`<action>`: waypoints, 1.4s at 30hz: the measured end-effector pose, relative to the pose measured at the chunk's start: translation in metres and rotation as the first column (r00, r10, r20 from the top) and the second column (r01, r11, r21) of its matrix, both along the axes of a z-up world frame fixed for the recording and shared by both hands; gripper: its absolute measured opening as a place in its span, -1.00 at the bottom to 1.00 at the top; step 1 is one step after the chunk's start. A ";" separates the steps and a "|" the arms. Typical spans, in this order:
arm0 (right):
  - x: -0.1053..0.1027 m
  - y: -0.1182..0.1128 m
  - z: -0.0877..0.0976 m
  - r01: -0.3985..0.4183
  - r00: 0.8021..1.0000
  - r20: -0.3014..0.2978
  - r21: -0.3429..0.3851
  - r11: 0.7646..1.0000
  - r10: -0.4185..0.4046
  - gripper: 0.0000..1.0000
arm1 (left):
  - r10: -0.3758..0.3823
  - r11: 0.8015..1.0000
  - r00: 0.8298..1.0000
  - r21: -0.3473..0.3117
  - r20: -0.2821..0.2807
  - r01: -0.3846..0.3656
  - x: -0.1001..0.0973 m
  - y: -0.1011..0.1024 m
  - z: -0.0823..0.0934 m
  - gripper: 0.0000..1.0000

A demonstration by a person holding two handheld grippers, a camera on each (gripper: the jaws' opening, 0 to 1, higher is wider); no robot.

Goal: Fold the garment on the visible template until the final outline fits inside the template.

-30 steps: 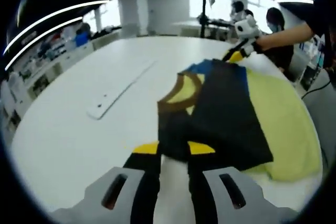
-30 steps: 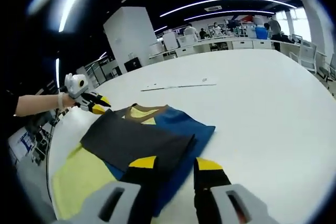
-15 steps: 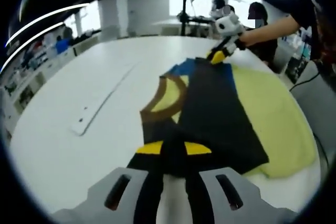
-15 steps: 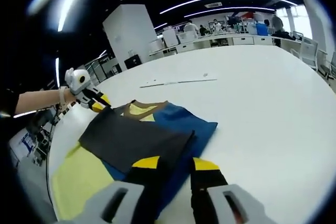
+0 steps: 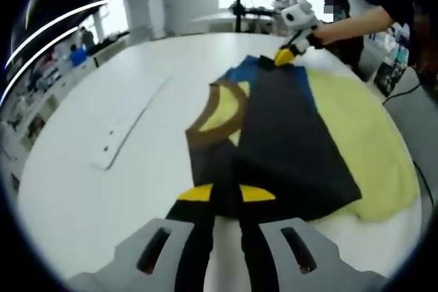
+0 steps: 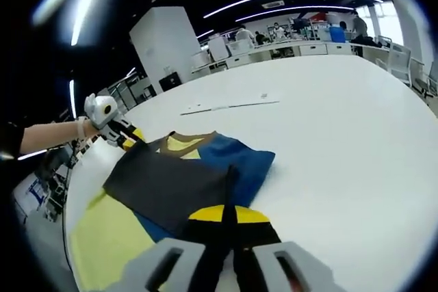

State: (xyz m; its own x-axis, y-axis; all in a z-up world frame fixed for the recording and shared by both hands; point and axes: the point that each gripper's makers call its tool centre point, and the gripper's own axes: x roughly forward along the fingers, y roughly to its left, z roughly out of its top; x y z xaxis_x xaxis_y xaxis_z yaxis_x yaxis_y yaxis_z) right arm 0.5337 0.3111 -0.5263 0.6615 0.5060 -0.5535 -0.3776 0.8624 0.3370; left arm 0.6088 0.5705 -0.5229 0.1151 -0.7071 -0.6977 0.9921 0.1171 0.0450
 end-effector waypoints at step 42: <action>-0.008 0.005 0.004 0.005 1.000 -0.007 0.003 1.000 -0.005 -1.00 | 0.158 0.983 0.983 -0.078 -0.089 -0.166 0.007 0.029 0.020 -1.00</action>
